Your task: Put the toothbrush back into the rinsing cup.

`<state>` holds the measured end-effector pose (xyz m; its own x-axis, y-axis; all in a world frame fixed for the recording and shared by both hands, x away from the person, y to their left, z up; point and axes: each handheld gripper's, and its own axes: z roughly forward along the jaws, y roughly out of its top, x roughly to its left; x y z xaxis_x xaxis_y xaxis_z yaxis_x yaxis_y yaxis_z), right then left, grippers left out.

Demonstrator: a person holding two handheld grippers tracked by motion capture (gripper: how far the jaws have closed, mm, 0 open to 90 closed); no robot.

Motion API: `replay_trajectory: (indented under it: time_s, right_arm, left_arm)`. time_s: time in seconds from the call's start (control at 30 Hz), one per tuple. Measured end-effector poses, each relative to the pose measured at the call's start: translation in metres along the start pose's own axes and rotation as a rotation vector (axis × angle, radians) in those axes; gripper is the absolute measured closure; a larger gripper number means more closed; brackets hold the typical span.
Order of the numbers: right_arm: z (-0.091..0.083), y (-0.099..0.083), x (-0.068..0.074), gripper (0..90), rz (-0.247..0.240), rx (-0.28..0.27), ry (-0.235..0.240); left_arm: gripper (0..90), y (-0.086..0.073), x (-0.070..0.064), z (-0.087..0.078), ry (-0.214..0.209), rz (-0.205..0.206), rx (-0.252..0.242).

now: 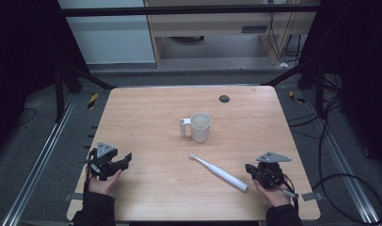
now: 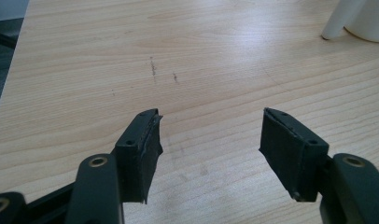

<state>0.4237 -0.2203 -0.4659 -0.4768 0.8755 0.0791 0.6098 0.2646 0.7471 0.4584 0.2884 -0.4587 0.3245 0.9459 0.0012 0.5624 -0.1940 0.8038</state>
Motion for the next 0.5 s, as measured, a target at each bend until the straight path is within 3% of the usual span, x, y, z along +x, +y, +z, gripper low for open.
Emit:
replay_trajectory:
  time_s: [0.5]
  right_arm:
    - [0.0064,-0.0061,0.0095,90.0,0.000,0.049,0.042]
  left_arm:
    - [34.7,-0.0001,0.0000,-0.0011,-0.009,0.012,0.003]
